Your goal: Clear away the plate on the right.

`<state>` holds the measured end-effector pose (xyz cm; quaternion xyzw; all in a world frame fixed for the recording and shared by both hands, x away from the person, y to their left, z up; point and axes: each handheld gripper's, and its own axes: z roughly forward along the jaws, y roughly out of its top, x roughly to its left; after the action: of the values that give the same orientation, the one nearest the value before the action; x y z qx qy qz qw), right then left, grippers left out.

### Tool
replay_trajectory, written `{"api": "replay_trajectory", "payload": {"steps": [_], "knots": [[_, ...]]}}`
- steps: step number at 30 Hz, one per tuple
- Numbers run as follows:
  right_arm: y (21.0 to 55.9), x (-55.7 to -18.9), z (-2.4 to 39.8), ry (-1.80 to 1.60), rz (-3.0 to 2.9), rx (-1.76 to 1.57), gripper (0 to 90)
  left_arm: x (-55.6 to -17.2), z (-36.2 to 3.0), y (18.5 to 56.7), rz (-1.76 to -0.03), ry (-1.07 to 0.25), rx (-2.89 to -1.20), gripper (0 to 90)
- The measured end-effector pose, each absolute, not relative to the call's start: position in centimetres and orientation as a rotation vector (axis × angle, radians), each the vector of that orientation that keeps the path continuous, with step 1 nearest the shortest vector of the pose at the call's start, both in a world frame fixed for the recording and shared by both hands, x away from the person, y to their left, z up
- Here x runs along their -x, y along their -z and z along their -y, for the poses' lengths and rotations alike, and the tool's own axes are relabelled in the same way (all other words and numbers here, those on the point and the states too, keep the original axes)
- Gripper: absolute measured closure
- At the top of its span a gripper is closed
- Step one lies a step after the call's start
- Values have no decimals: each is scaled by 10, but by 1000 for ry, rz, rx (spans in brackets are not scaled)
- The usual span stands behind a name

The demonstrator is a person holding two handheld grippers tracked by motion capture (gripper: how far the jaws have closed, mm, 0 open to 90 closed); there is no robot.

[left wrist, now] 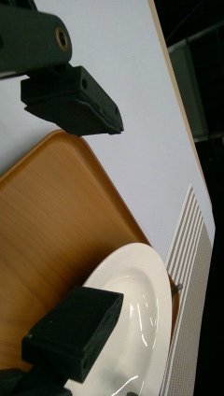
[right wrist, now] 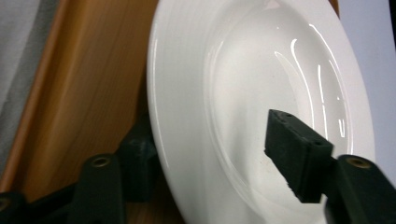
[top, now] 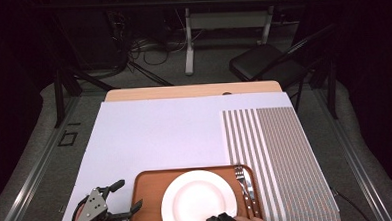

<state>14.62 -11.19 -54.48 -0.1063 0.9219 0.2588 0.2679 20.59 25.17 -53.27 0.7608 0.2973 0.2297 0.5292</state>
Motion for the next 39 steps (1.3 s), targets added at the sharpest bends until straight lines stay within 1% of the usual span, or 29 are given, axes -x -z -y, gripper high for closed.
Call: {"api": "replay_trajectory", "payload": {"steps": [2, 5, 8, 16, 20, 23, 24, 25, 30, 33, 39], "knots": [[544, -147, 112, -699, -2476, 289, 287, -206, -252, 533, -710, -548, -1817, 156], [544, -146, 114, -696, -2477, 257, 246, -206, -252, 533, -711, -549, -1818, 156], [541, -146, 115, -709, -2467, 273, 238, -206, -252, 533, -712, -548, -1817, 156], [528, -145, 130, -775, -2488, 178, 236, -206, -252, 533, -712, -547, -1817, 156], [523, -145, 141, -826, -2500, 91, 206, -206, -251, 533, -713, -546, -1819, 157], [519, -148, 152, -905, -2520, 1, 200, -206, -251, 533, -713, -546, -1818, 156], [518, -149, 155, -924, -2513, -25, 181, -206, -251, 533, -714, -546, -1819, 157], [517, -150, 159, -938, -2498, -39, 135, -206, -252, 533, -714, -546, -1819, 156], [510, -161, 180, -1040, -2457, -213, 138, -206, -252, 533, -716, -546, -1818, 156], [508, -168, 193, -1073, -2428, -315, 78, -206, -252, 533, -715, -547, -1818, 156], [505, -179, 217, -1119, -2308, -559, 62, -207, -252, 533, -719, -546, -1819, 156]]}}
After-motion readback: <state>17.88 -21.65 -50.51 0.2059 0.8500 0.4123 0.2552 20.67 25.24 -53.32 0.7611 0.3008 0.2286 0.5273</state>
